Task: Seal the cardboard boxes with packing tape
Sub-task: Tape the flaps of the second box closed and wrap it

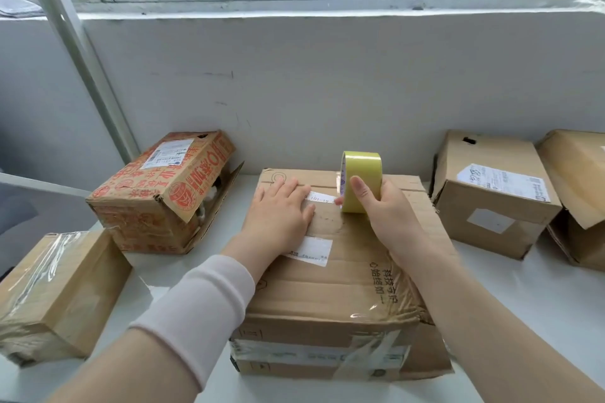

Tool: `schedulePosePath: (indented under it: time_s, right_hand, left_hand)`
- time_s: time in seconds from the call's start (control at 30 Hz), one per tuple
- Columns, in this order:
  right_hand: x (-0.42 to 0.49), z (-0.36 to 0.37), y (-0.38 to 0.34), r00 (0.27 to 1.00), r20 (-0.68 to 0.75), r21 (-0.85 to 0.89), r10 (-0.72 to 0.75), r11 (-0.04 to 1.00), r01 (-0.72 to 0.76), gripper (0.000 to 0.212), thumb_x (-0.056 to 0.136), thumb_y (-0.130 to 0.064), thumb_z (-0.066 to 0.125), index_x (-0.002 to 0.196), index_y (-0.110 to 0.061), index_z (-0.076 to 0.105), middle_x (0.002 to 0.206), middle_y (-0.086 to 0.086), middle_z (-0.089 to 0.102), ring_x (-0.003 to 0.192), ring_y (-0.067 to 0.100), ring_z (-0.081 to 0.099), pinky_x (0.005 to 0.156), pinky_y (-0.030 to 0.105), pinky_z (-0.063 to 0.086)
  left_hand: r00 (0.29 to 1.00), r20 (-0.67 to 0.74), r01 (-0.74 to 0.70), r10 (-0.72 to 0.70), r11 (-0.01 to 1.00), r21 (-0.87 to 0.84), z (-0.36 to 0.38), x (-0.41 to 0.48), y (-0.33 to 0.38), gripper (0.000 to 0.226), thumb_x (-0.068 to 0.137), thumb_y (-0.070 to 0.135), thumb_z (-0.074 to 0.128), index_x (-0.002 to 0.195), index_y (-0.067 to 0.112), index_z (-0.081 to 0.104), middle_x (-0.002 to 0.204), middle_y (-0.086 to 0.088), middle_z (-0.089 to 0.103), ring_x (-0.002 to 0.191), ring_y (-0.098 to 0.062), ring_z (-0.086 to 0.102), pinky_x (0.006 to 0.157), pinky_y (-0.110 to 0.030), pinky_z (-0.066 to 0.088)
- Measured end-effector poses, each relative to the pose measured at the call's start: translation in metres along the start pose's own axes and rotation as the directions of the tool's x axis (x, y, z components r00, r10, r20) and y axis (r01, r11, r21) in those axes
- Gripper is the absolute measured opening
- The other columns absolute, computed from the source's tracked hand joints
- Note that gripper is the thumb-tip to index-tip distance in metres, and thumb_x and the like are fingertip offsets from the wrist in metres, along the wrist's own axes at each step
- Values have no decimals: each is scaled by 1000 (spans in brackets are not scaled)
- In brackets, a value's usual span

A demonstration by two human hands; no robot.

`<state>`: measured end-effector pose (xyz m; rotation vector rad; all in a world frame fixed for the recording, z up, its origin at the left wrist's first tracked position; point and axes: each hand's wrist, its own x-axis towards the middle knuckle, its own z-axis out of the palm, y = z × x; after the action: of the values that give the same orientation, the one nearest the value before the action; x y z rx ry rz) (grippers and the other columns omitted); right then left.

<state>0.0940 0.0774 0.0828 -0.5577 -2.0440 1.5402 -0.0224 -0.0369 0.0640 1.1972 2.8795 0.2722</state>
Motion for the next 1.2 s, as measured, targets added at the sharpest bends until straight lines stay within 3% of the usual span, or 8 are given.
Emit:
schedulePosePath:
  time_s: [0.13, 0.3, 0.43, 0.67, 0.8, 0.9, 1.03, 1.2]
  right_hand:
    - [-14, -2, -11, 997, -67, 82, 41, 996, -35, 29, 94, -42, 46, 91, -16, 58, 70, -6, 69, 59, -2, 61, 53, 13, 42]
    - [-38, -8, -7, 999, -26, 91, 32, 995, -29, 17, 95, -33, 49, 102, -21, 59, 80, -11, 72, 84, 6, 63, 67, 19, 43]
    - [-43, -5, -7, 998, -5, 114, 56, 992, -55, 26, 90, -42, 48, 96, -19, 61, 75, -5, 73, 67, -3, 64, 60, 11, 44]
    - [-61, -9, -19, 981, -101, 184, 164, 972, -143, 44, 83, -56, 47, 88, -16, 65, 66, -4, 72, 83, 24, 67, 86, 43, 51]
    - [-63, -10, -28, 977, -59, 178, 204, 965, -191, 43, 90, -50, 44, 85, -13, 66, 63, -5, 71, 85, 26, 65, 84, 40, 49]
    - [-72, -18, -32, 976, -42, 152, 215, 967, -207, 51, 93, -45, 45, 59, -16, 69, 68, -2, 72, 84, 26, 62, 82, 39, 47]
    - [-92, -16, -23, 990, 30, 164, 137, 976, -140, 29, 89, -42, 49, 92, -18, 64, 71, -11, 72, 74, 6, 63, 64, 20, 47]
    - [-106, -7, -10, 1000, -14, 234, 23, 972, -19, 52, 72, -51, 50, 91, -5, 64, 63, -5, 71, 58, -1, 62, 56, 9, 44]
  left_hand:
    - [1000, 9, 15, -15, 1000, -6, 0, -2, 1, 48, 102, 41, 23, 149, 30, 22, 160, 6, 9, 147, -14, 3, 117, -37, 1]
    - [999, 14, 38, -38, 999, -20, 1, -1, 4, 48, 102, 40, 22, 149, 30, 20, 160, 3, 8, 147, -14, 2, 117, -39, -1]
    - [999, 11, 44, -44, 999, -21, 1, 0, 4, 48, 102, 40, 23, 149, 30, 21, 160, 4, 7, 147, -14, 2, 117, -39, 1]
    - [999, 2, 52, -52, 999, -2, 2, -2, 6, 48, 103, 40, 23, 149, 30, 21, 160, 5, 7, 147, -14, 2, 117, -40, 1]
    - [999, 1, 53, -53, 999, 7, 3, -1, 5, 48, 103, 40, 22, 149, 31, 20, 160, 5, 6, 147, -14, 1, 117, -39, 1]
    - [999, -6, 49, -49, 999, 10, 4, -2, 7, 47, 103, 40, 22, 149, 32, 21, 160, 4, 7, 147, -13, 2, 118, -39, 1]
    - [999, 12, 52, -52, 999, 2, 3, 0, 10, 47, 103, 39, 21, 149, 30, 21, 160, -2, 7, 147, -16, 1, 117, -40, 1]
    - [985, 128, -120, 112, 991, 60, -14, -24, 9, 56, 101, 42, 26, 150, 17, 18, 160, -5, 1, 147, -18, -4, 116, -46, -6]
